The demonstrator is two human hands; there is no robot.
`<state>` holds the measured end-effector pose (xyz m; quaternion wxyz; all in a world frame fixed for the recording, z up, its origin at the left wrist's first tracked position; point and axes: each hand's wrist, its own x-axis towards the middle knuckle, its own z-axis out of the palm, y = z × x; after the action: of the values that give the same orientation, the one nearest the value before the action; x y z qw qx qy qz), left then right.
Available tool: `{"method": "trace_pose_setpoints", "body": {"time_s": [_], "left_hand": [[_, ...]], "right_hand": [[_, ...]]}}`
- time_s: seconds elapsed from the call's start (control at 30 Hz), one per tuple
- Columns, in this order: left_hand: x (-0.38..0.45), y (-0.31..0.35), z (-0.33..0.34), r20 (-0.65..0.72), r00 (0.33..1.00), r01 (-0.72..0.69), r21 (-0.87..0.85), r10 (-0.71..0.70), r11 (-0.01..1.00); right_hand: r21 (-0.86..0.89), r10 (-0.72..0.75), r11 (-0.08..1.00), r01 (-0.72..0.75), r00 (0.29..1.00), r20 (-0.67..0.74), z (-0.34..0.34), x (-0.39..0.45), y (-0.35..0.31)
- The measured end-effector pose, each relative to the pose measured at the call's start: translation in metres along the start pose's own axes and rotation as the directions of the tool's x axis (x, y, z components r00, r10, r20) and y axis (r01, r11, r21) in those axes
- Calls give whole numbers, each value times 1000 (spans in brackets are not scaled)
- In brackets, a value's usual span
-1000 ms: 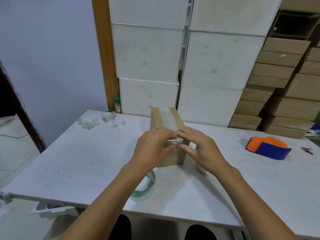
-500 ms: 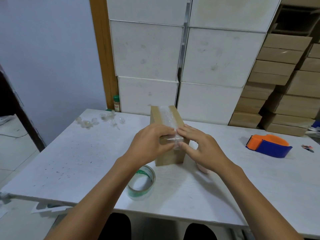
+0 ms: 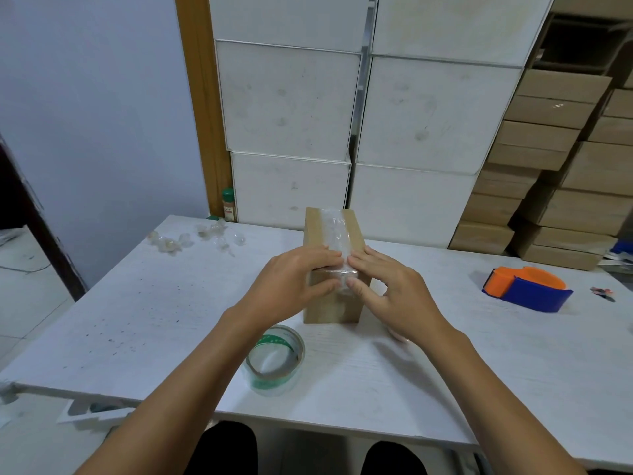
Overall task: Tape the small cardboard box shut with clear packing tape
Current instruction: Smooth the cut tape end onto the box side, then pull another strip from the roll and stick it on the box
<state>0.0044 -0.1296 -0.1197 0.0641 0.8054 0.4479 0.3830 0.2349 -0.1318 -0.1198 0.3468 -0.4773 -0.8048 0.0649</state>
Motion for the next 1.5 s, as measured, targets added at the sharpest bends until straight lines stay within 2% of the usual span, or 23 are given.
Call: {"method": "trace_pose_setpoints", "body": {"time_s": [0.3,0.4,0.47,0.53,0.57,0.63,0.67,0.73,0.8,0.9,1.0,1.23,1.5], "left_hand": [[-1,-9,5,-9,1000,-6,-47,5,999],[3,-8,-2,67,995,84,-141,-76,986],[3,-4,-17,109,975,216,-309,-192,926],[-6,-11,-37,132,943,331,-441,-305,834],[-13,-19,-48,166,925,379,-444,-341,812],[-31,-38,-63,332,872,469,-351,-361,811],[-43,-45,-67,435,827,502,-283,-357,817],[-63,-51,-68,580,732,543,-180,-358,820],[-79,-52,-65,606,703,574,-175,-372,800],[-95,-56,-65,579,726,568,-201,-372,798],[-103,-63,-70,560,753,512,-169,-346,842],[-113,-69,-80,482,812,432,-117,-329,894],[-117,-68,-78,336,883,406,-195,-328,893]], "right_hand": [[38,-7,999,10,998,-68,7,0,4],[11,-13,1000,13,999,-53,6,0,0],[-34,-7,999,6,999,-38,5,-5,-7],[-94,-17,996,10,997,-73,5,-13,-17],[-102,-39,994,25,990,-133,6,-18,-25],[-59,-96,995,83,962,-257,11,-30,-43],[-13,-114,993,115,954,-276,17,-37,-54],[104,-108,986,133,970,-216,29,-50,-75],[196,-25,980,33,999,-43,42,-59,-93],[149,53,985,-88,973,224,61,-67,-106],[126,73,984,-124,933,352,72,-73,-112],[96,83,988,-124,931,355,82,-71,-111],[176,167,959,-223,943,288,80,-77,-106]]}}
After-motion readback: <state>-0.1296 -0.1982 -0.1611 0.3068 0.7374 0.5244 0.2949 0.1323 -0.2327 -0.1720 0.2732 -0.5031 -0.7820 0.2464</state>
